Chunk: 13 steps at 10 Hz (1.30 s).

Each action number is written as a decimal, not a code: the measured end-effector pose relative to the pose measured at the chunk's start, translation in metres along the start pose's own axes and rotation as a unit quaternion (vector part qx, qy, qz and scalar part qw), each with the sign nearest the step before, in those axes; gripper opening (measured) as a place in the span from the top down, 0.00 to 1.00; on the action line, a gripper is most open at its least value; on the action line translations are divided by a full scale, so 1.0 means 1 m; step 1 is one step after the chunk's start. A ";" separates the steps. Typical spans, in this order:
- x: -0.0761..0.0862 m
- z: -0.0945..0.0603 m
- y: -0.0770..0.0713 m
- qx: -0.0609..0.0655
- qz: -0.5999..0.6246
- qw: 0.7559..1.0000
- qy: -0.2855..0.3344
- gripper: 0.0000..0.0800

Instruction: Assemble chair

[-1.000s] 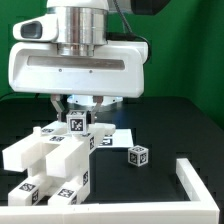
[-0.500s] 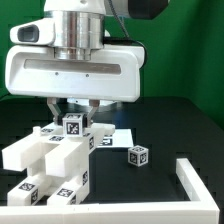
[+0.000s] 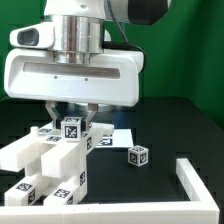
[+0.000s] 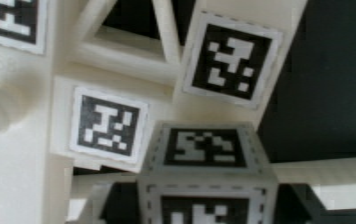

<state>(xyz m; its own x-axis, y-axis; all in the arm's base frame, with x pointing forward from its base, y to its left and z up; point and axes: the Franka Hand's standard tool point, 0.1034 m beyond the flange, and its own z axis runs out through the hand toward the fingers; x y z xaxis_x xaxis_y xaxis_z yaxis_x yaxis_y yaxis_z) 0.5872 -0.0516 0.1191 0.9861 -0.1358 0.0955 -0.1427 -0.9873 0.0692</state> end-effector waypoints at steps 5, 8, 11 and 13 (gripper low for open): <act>0.000 0.000 0.000 0.000 0.006 1.000 0.000 0.64; 0.000 0.000 0.000 0.001 0.045 0.999 0.000 0.64; -0.001 0.001 0.003 0.003 0.179 0.984 0.002 0.64; -0.002 0.001 0.006 0.005 0.289 0.957 0.000 0.64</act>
Offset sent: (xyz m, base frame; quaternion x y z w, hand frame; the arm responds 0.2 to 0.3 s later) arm 0.0000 0.0000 0.0000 0.0000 0.0000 0.0000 1.0000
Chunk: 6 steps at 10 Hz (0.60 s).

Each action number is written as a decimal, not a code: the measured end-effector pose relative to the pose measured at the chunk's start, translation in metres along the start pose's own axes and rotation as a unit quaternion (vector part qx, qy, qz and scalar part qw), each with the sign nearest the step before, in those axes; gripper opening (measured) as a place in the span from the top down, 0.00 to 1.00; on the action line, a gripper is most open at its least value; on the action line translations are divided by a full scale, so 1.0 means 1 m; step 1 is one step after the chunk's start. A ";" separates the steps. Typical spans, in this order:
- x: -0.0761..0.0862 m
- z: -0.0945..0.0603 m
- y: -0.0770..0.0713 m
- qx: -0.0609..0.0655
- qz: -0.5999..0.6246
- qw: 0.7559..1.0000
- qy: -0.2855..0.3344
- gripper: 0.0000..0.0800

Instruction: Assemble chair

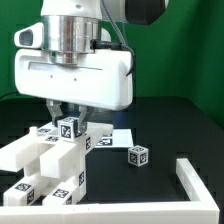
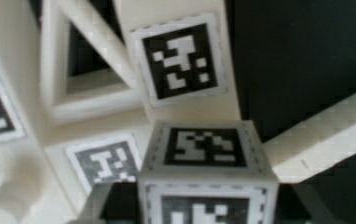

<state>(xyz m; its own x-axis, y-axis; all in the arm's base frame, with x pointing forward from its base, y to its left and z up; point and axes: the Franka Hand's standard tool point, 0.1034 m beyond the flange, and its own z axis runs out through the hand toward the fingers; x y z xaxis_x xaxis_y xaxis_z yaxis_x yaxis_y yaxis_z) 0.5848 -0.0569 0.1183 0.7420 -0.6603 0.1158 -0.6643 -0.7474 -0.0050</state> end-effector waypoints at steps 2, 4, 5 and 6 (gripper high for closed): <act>0.000 0.000 0.002 0.001 0.116 0.993 -0.002 0.64; 0.000 0.001 0.003 0.000 0.211 0.977 -0.008 0.64; 0.000 0.001 0.003 0.001 0.240 0.971 -0.011 0.64; 0.000 0.001 0.002 0.001 0.247 0.969 -0.011 0.63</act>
Offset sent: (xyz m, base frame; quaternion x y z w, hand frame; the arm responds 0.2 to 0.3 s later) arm 0.0012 -0.0108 -0.0116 -0.0217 -0.0226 0.2804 0.9594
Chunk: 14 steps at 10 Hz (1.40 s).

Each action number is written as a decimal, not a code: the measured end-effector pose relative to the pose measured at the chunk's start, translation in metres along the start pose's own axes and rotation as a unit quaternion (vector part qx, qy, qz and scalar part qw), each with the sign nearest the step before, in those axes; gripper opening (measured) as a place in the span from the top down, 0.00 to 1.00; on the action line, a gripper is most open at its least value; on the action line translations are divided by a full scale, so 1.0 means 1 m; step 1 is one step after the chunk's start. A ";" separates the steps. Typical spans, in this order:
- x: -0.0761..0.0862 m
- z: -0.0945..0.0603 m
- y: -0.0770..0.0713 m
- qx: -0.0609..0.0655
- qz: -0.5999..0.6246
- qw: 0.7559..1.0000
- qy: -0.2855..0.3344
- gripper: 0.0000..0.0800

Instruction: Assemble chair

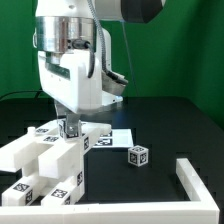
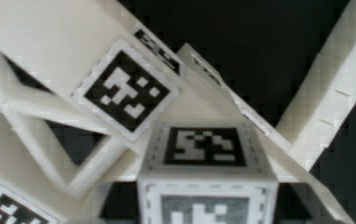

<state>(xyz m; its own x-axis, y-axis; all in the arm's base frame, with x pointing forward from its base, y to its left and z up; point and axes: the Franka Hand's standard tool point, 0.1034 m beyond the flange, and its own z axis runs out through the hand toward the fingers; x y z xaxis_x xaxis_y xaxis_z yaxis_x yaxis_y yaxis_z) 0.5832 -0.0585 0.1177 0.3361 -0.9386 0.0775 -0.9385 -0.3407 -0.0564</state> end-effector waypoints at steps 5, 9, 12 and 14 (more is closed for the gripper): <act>-0.001 0.001 0.000 -0.001 -0.032 0.999 0.001 0.20; -0.003 0.001 -0.002 -0.005 -0.230 0.973 0.006 0.19; -0.003 0.000 -0.006 -0.001 -0.368 0.930 0.013 0.19; -0.006 -0.002 -0.008 -0.003 -0.467 0.884 0.016 0.19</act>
Offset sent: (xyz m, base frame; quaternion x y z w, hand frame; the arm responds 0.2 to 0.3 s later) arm 0.0000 0.0000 0.0000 0.0000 0.0000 0.0000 1.0000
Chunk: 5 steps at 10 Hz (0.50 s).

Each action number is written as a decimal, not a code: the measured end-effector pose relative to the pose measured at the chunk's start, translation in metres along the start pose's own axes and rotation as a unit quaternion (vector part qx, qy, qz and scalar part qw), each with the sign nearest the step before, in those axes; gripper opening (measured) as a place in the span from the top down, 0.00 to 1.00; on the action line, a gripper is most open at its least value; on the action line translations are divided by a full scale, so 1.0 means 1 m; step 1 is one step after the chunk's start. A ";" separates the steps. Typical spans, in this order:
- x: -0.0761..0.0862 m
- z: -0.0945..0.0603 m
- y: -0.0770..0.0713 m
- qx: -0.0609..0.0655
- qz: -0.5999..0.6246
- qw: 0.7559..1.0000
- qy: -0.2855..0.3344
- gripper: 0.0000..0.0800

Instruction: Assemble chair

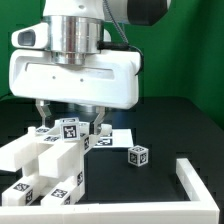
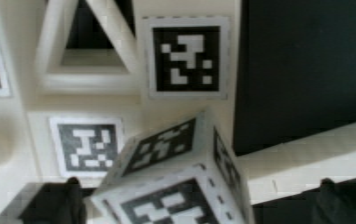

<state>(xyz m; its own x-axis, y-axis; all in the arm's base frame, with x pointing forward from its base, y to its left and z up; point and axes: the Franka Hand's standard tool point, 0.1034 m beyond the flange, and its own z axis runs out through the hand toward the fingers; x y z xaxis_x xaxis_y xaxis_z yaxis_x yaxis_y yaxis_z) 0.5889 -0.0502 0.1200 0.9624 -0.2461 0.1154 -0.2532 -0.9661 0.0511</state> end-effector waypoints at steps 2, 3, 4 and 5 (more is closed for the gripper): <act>0.002 -0.004 0.002 0.000 -0.081 0.997 0.003 0.19; 0.002 -0.004 0.004 0.000 -0.097 0.995 0.002 0.19; 0.003 -0.004 0.006 -0.002 -0.136 0.991 0.002 0.19; 0.003 -0.003 0.010 -0.002 -0.133 0.991 0.001 0.34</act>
Offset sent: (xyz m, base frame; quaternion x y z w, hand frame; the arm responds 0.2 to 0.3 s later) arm -0.0019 -0.0024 0.0001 0.0145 -0.0088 -0.2021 0.9792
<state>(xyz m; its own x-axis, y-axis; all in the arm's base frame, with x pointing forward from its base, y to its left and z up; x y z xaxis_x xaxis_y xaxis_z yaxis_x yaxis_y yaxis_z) 0.5886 -0.0602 0.1239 0.9948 0.0183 0.1000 0.0099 -0.9964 0.0840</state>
